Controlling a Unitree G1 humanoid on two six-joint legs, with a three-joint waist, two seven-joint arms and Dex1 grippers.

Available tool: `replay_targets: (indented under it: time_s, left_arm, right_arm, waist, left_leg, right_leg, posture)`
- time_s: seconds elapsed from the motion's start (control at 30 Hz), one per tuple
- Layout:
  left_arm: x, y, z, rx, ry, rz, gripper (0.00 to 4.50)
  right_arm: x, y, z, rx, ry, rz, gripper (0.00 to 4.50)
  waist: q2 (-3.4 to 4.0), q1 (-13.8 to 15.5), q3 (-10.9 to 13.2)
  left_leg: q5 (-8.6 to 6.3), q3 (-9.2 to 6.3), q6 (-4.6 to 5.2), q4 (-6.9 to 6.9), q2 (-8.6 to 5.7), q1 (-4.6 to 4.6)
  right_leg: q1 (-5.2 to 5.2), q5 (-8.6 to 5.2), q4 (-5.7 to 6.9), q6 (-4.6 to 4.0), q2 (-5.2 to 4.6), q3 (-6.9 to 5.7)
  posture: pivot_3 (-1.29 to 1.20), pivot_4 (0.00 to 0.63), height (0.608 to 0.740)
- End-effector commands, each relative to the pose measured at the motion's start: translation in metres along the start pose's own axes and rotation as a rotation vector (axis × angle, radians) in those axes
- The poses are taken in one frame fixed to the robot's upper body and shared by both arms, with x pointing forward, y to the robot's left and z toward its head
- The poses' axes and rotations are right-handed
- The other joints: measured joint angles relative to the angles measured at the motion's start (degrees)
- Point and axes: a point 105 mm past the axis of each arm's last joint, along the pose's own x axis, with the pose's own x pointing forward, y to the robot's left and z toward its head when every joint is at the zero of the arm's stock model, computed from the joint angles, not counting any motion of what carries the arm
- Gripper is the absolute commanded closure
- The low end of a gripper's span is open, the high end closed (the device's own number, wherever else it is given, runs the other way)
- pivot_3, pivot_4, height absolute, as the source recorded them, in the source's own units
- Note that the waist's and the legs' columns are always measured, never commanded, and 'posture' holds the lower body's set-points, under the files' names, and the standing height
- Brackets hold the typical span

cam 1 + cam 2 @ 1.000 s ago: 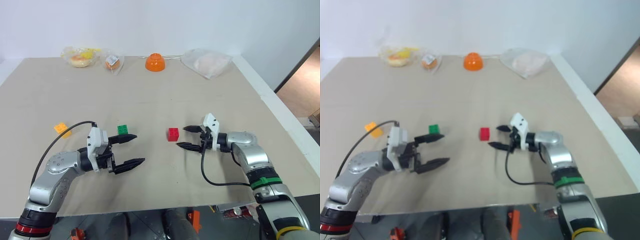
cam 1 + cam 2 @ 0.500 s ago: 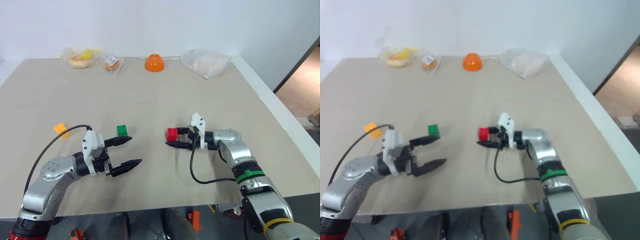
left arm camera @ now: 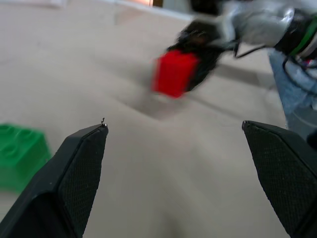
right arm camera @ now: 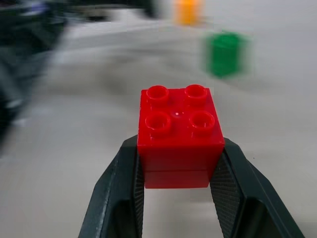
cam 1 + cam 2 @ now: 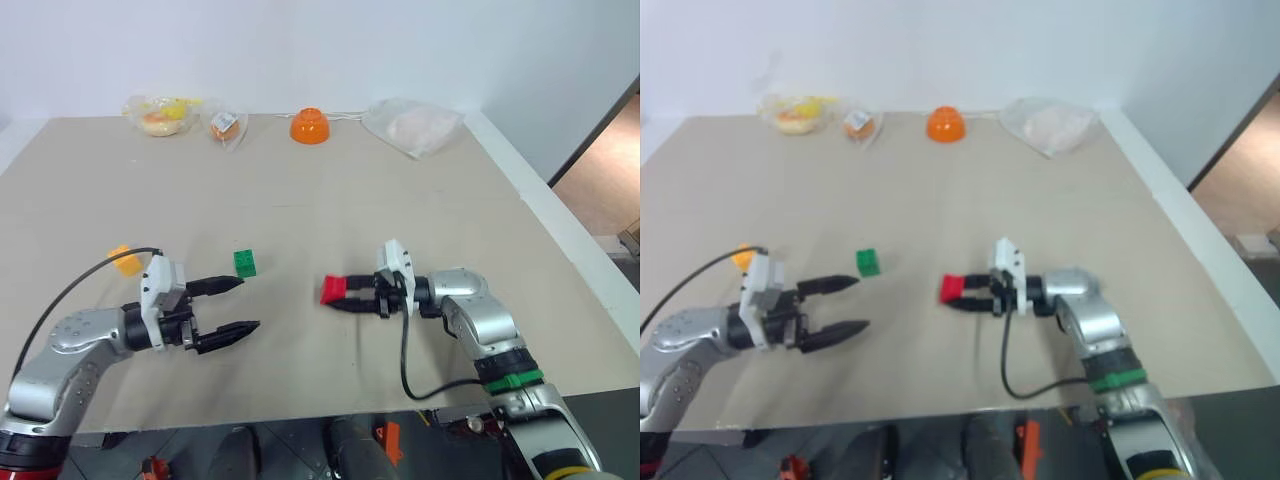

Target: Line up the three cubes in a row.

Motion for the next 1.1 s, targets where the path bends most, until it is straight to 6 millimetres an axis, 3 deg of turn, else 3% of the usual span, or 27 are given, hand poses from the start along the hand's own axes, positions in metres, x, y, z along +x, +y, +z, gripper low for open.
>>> replay_targets:
  time_s: [0.03, 0.23, 0.53, 0.93, 1.1]
  left_arm:
    - [-0.008, 0.004, 0.011, 0.030, -0.011, -0.004, 0.00]
    - [-0.009, 0.000, 0.015, 0.024, -0.018, -0.004, 0.00]
    - [-0.021, -0.008, 0.009, -0.003, -0.005, 0.019, 0.00]
    - [-0.014, -0.010, 0.016, -0.001, -0.022, 0.026, 0.00]
    - [-0.009, -0.013, 0.021, -0.010, -0.032, 0.029, 0.00]
  right_arm:
    - [-0.003, 0.010, 0.008, -0.057, 0.022, 0.058, 3.26]
    - [-0.014, 0.004, -0.005, -0.109, 0.093, 0.024, 3.26]
    - [-0.036, 0.013, -0.011, -0.106, 0.113, 0.055, 3.26]
    - [-0.020, -0.002, -0.014, -0.124, 0.100, 0.032, 3.26]
    - [-0.014, -0.022, -0.017, -0.162, 0.126, -0.006, 3.26]
  waist:
    - [0.00, 0.01, 0.00]
    - [-0.01, 0.01, 0.00]
    - [-0.01, 0.03, 0.00]
    - [-0.01, -0.01, 0.00]
    - [-0.01, -0.05, 0.00]
  left_leg:
    - [0.00, 0.02, 0.00, 0.01, -0.01, 0.00]
    - [0.00, 0.04, 0.00, 0.04, 0.00, 0.01]
    - [-0.01, 0.04, -0.02, -0.03, 0.02, 0.01]
    - [0.01, 0.05, -0.02, 0.02, 0.02, 0.06]
    - [0.00, 0.07, -0.03, 0.01, 0.02, 0.05]
  right_leg:
    - [0.01, 0.00, -0.01, 0.00, -0.02, 0.00]
    - [-0.01, 0.02, 0.00, -0.01, -0.03, -0.01]
    - [-0.03, -0.06, 0.00, -0.06, -0.03, -0.02]
    - [-0.01, 0.02, 0.00, -0.07, -0.03, -0.02]
    - [-0.01, 0.01, 0.00, -0.06, -0.03, -0.01]
  posture:
    - [0.00, 0.150, 0.740]
    - [0.00, 0.150, 0.740]
    - [0.00, 0.150, 0.740]
    - [0.00, 0.150, 0.740]
    - [0.00, 0.150, 0.740]
